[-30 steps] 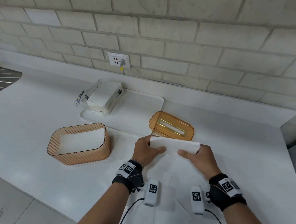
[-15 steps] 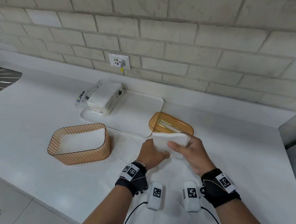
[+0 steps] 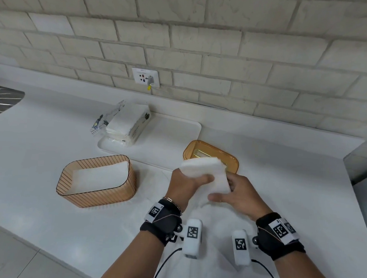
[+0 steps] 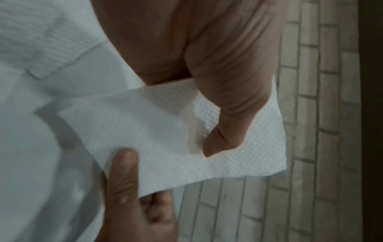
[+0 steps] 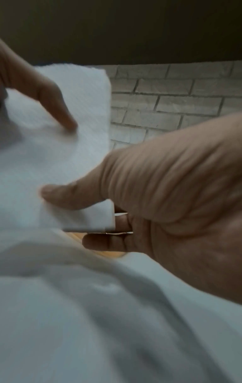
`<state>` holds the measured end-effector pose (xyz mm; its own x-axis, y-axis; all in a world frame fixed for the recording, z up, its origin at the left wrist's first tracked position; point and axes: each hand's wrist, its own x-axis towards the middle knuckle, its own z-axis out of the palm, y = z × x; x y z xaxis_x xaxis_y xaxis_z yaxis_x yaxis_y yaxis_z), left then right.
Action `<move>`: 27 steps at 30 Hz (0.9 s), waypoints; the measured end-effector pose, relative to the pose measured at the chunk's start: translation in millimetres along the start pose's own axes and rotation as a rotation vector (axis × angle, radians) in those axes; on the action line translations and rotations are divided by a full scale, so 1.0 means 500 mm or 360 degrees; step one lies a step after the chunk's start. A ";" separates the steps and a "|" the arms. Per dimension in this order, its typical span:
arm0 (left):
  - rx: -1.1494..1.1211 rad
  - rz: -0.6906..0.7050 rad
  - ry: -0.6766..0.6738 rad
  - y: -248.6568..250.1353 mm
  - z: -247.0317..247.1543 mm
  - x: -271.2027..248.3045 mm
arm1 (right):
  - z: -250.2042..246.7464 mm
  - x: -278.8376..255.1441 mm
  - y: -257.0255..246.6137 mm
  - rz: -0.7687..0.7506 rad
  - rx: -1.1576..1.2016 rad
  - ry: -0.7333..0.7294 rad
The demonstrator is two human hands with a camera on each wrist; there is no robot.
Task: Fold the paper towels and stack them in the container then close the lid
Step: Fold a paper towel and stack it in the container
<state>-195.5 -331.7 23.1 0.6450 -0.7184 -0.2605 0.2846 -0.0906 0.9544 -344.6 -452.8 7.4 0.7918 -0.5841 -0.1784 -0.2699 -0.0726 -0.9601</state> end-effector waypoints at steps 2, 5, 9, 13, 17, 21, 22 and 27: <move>-0.0061 -0.0027 0.0035 0.007 -0.019 0.008 | -0.022 -0.005 0.016 0.0033 -0.0060 0.0162; -0.0023 -0.0025 0.0033 0.001 -0.050 0.016 | -0.049 -0.019 0.019 -0.0001 0.0177 0.0308; 0.0249 -0.0001 0.0031 -0.030 -0.060 0.023 | -0.056 -0.022 0.029 -0.0030 0.0292 0.0348; 0.0573 -0.0018 0.0047 -0.069 -0.051 0.037 | -0.032 -0.015 0.065 0.0037 0.0189 0.0358; 0.0675 -0.0027 0.0028 -0.082 -0.041 0.047 | -0.014 -0.009 0.081 0.0071 0.0075 0.0387; 0.0657 0.0030 0.0029 -0.072 -0.033 0.051 | -0.014 -0.008 0.064 0.0043 0.0051 0.0409; 0.0641 0.0027 0.0021 -0.071 -0.032 0.051 | -0.015 -0.008 0.059 0.0043 0.0046 0.0415; 0.0750 0.0002 0.0015 -0.070 -0.036 0.047 | -0.015 -0.008 0.048 0.0132 0.0007 0.0421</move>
<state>-177.8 -332.9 -19.2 0.6524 -0.7125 -0.2583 -0.0679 -0.3945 0.9164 -358.1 -458.4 -13.3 0.5966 -0.7786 -0.1945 -0.3248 -0.0126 -0.9457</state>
